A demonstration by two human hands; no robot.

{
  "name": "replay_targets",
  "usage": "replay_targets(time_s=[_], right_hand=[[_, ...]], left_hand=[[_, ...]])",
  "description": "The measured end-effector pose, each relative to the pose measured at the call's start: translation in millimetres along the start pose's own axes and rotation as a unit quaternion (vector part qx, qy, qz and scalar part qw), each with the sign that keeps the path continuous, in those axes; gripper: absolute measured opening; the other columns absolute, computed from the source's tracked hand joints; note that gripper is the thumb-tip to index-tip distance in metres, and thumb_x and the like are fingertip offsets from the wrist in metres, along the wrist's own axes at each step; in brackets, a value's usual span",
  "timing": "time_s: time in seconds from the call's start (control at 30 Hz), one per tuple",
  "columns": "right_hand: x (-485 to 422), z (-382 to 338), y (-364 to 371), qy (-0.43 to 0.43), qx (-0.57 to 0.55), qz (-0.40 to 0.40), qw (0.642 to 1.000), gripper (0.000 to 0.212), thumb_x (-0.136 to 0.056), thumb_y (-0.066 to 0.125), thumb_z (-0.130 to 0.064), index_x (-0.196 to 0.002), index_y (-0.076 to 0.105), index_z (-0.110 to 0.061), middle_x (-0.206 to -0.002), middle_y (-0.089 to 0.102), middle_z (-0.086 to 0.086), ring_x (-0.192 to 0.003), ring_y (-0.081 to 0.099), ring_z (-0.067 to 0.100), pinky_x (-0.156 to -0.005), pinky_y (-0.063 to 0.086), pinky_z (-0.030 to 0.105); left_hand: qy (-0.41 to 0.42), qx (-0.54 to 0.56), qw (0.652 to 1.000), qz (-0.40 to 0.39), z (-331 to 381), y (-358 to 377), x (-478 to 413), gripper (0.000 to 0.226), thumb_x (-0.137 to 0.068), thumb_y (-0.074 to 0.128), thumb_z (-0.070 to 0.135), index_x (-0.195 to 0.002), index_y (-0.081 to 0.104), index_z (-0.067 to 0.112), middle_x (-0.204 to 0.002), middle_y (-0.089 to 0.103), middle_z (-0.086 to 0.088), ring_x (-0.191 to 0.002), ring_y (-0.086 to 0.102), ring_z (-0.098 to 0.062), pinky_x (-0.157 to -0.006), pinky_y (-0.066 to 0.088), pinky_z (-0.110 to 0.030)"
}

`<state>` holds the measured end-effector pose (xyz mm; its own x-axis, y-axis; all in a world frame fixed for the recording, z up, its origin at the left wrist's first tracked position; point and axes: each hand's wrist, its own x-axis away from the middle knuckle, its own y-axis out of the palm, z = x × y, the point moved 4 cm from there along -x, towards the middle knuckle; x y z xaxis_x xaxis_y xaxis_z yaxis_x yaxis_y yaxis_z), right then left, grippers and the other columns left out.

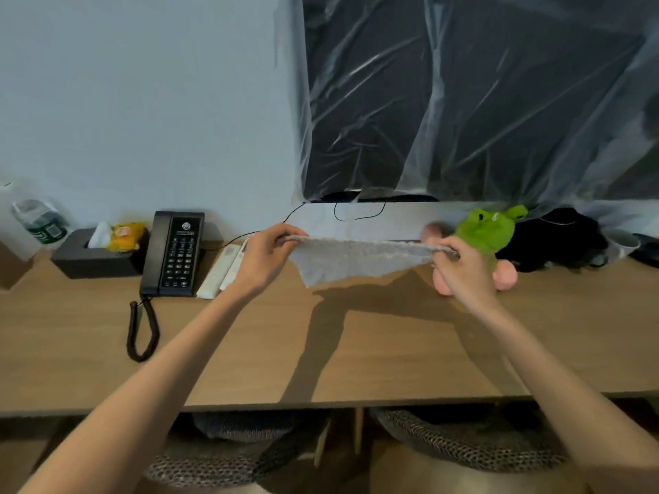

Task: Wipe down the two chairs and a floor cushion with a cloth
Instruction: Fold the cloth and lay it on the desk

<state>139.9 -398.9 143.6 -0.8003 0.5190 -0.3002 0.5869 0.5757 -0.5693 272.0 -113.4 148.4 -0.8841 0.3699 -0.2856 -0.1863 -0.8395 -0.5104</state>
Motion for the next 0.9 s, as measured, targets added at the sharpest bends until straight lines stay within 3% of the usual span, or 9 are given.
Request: replay_targets(time_s=[0.13,0.27,0.4,0.47,0.53,0.63,0.7,0.77,0.9], right_hand=[[25,55,15,0.037,0.025,-0.104,0.994,0.009,-0.084,0.060,-0.002,-0.090,0.067,-0.005,-0.086,0.066,0.008,-0.077,0.059,0.015,-0.062,0.036,0.017],[68,112,35,0.075,0.089,-0.254,0.960,0.006,-0.093,0.057,-0.011,-0.092,0.063,-0.013,-0.093,0.067,0.002,-0.071,0.059,0.008,-0.055,0.039,0.012],[95,151,47,0.108,0.151,-0.319,0.930,0.012,-0.096,0.055,-0.019,-0.102,0.063,-0.014,-0.089,0.064,-0.004,-0.058,0.052,0.008,-0.048,0.035,0.014],[104,160,50,0.102,0.179,-0.360,0.910,0.012,-0.097,0.053,-0.023,-0.101,0.063,-0.018,-0.084,0.060,-0.009,-0.058,0.050,0.004,-0.047,0.036,0.011],[105,164,51,0.069,0.183,-0.372,0.908,0.011,-0.096,0.052,-0.030,-0.096,0.063,-0.029,-0.093,0.059,-0.015,-0.078,0.054,0.000,-0.062,0.042,0.009],[98,161,57,-0.009,0.183,-0.330,0.926,0.015,-0.095,0.049,-0.039,-0.103,0.061,-0.037,-0.114,0.055,-0.019,-0.112,0.051,0.009,-0.091,0.047,0.030],[94,160,73,-0.034,0.202,-0.349,0.914,0.034,-0.096,0.047,-0.042,-0.128,0.053,-0.034,-0.143,0.042,-0.010,-0.134,0.036,0.016,-0.107,0.037,0.036],[93,163,94,-0.032,0.230,-0.400,0.887,0.056,-0.097,0.044,-0.048,-0.148,0.030,-0.030,-0.159,0.015,-0.004,-0.147,0.012,0.020,-0.117,0.019,0.041],[98,178,130,-0.003,0.278,-0.480,0.832,0.079,-0.095,0.033,-0.064,-0.151,-0.014,-0.034,-0.154,-0.032,-0.004,-0.141,-0.029,0.021,-0.117,-0.006,0.043]], left_hand=[[-0.014,-0.075,0.997,-0.027,-28,38,50,0.012,-0.088,0.065,0.003,-0.095,0.073,0.010,-0.092,0.068,0.005,-0.090,0.063,-0.013,-0.079,0.043,-0.016],[-0.085,-0.109,0.984,-0.116,-66,81,110,0.013,-0.089,0.064,0.007,-0.096,0.073,0.014,-0.097,0.070,0.005,-0.094,0.063,-0.010,-0.079,0.040,-0.006],[-0.139,-0.130,0.967,-0.169,-95,113,155,0.015,-0.090,0.063,0.005,-0.101,0.072,0.011,-0.104,0.069,-0.004,-0.099,0.064,-0.021,-0.087,0.046,-0.021],[-0.156,-0.169,0.950,-0.212,-101,122,168,0.020,-0.092,0.060,0.007,-0.105,0.070,0.018,-0.111,0.067,-0.001,-0.107,0.060,-0.020,-0.091,0.046,-0.025],[-0.163,-0.202,0.929,-0.264,-105,130,172,0.036,-0.088,0.055,-0.001,-0.115,0.066,0.020,-0.128,0.059,-0.001,-0.123,0.049,-0.022,-0.104,0.040,-0.035],[-0.193,-0.195,0.931,-0.243,-103,131,163,0.054,-0.081,0.051,-0.006,-0.130,0.055,0.016,-0.147,0.038,-0.005,-0.137,0.031,-0.024,-0.112,0.031,-0.038],[-0.199,-0.195,0.934,-0.222,-101,136,151,0.058,-0.086,0.049,-0.004,-0.140,0.044,0.016,-0.153,0.029,-0.005,-0.142,0.024,-0.022,-0.115,0.025,-0.034],[-0.200,-0.212,0.926,-0.239,-100,149,141,0.056,-0.096,0.045,0.007,-0.149,0.030,0.018,-0.159,0.017,-0.004,-0.146,0.013,-0.022,-0.117,0.017,-0.034],[-0.187,-0.282,0.887,-0.315,-112,187,129,0.055,-0.105,0.028,0.031,-0.154,0.004,0.024,-0.160,-0.010,-0.011,-0.147,-0.011,-0.031,-0.118,0.003,-0.039]])
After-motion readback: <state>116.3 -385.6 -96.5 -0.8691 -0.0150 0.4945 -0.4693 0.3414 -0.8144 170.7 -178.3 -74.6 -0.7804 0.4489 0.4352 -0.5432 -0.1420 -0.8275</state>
